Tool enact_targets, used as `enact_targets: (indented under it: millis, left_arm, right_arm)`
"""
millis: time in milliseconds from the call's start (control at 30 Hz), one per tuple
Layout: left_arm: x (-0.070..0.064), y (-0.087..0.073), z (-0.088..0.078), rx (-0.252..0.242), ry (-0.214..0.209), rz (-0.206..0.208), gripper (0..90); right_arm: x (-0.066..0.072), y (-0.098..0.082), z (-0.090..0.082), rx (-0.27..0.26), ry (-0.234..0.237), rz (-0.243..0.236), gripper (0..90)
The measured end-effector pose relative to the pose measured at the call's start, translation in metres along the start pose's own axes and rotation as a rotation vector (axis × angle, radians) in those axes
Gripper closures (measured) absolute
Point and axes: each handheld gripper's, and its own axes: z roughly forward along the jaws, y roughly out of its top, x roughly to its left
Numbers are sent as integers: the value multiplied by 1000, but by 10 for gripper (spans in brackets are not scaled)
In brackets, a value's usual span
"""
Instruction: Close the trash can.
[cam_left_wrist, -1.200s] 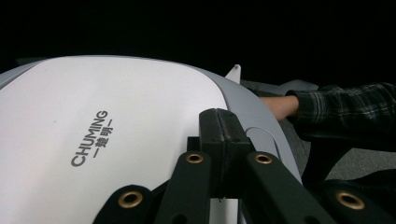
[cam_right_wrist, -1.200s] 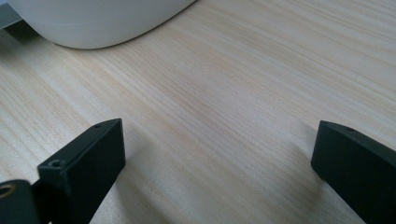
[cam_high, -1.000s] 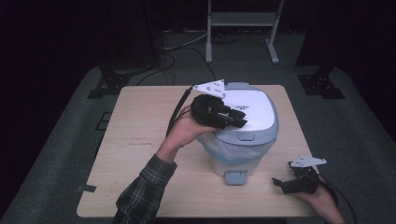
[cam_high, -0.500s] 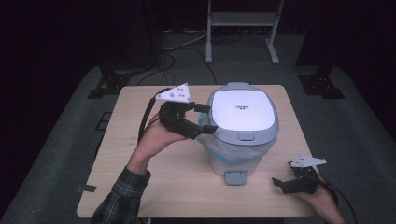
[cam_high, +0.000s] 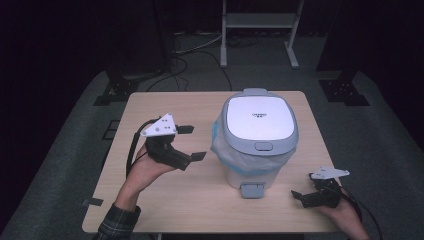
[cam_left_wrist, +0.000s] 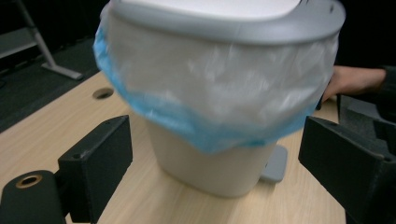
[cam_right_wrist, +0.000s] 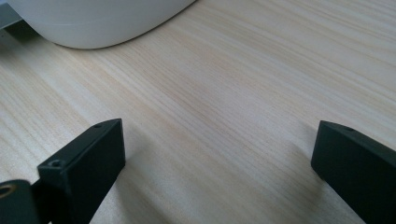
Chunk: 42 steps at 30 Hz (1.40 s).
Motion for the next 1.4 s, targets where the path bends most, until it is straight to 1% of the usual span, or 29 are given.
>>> enact_targets:
  millis: [67,267,333,467,667,767,867,967,1067,1133,1200,1333,1400]
  left_arm:
    - [0,-11,-2,-1,23,3,74]
    - [-1,-42,-8,42,81,-19,24]
    - [-2,-51,-11,44,98,-27,24]
    - [-4,-70,-16,42,145,-49,23]
    - [-9,-98,-17,70,195,-67,14]
    - [-11,-112,-18,92,212,-73,14]
    - [-11,-124,-19,120,224,-86,15]
    - [-11,-137,-21,149,246,-83,14]
    - [-10,-149,-24,179,260,-97,15]
    - [-9,-158,-25,210,276,-101,15]
    - [-7,-167,-27,234,281,-120,14]
    - [-3,-180,-27,300,294,-159,14]
    - [-1,-186,-25,321,286,-187,14]
  right_arm:
    - [0,0,0,0,0,0,19]
    - [0,0,0,0,-1,0,19]
    - [0,0,0,0,0,-1,19]
    - [0,0,0,1,0,1,20]
    - [0,0,0,0,0,0,19]
    - [0,0,0,1,0,0,19]
    - [0,0,0,0,0,-1,19]
    - [0,0,0,0,0,0,19]
    - [0,0,0,1,0,0,19]
    - [0,0,0,0,0,0,19]
    - [0,0,0,0,0,0,20]
    - [0,0,0,0,0,1,19]
    - [0,0,0,0,0,0,19]
